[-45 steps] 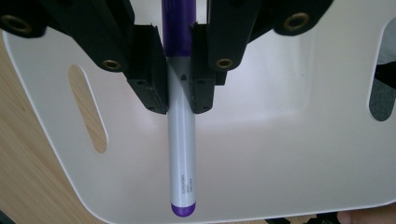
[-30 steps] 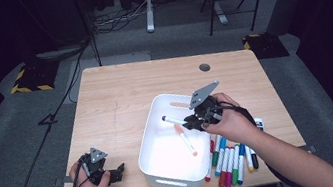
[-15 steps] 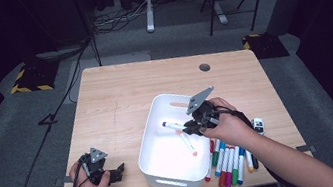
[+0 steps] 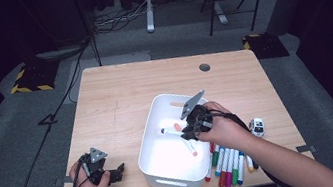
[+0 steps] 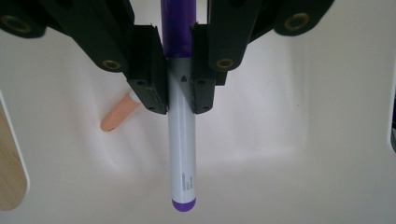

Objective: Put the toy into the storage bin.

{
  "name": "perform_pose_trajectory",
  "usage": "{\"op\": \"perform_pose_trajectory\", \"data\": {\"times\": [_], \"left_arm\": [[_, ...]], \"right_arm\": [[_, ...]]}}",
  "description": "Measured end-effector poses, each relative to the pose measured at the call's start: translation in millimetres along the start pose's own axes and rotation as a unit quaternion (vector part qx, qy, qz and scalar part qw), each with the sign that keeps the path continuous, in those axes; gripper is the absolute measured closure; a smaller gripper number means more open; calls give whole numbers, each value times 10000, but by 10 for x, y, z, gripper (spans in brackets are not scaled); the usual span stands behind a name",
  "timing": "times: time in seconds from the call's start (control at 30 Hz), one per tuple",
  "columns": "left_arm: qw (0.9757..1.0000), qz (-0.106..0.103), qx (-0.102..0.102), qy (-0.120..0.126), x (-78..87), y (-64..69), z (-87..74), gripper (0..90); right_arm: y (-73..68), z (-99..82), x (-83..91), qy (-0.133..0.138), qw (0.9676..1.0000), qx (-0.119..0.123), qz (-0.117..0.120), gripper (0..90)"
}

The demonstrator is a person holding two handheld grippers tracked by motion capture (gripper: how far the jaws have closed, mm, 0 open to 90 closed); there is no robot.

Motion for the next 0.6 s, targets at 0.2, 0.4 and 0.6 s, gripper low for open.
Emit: {"op": "perform_pose_trajectory", "data": {"times": [0.2, 0.4, 0.6], "left_arm": [[10000, -21, 0, -10, 1, 2, -2, 3], [10000, -22, -1, -7, 1, 2, -2, 3], [10000, -24, -3, -10, 1, 2, -2, 3]], "right_arm": [[-2, 0, 37, 173, 9998, -74, 41, 623], [-49, -20, 189, 325, 9990, -316, 35, 605], [-11, -91, 376, 568, 9976, -396, -76, 604]]}}
Point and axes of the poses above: each handheld gripper's, and its own axes: x roughly backward along the jaws, z roughly out of its top, y roughly to its right, the point moved 4 cm from there along -x, roughly forward along the jaws, and after that the axes turned 7 degrees about z, right-handed, at the moved point
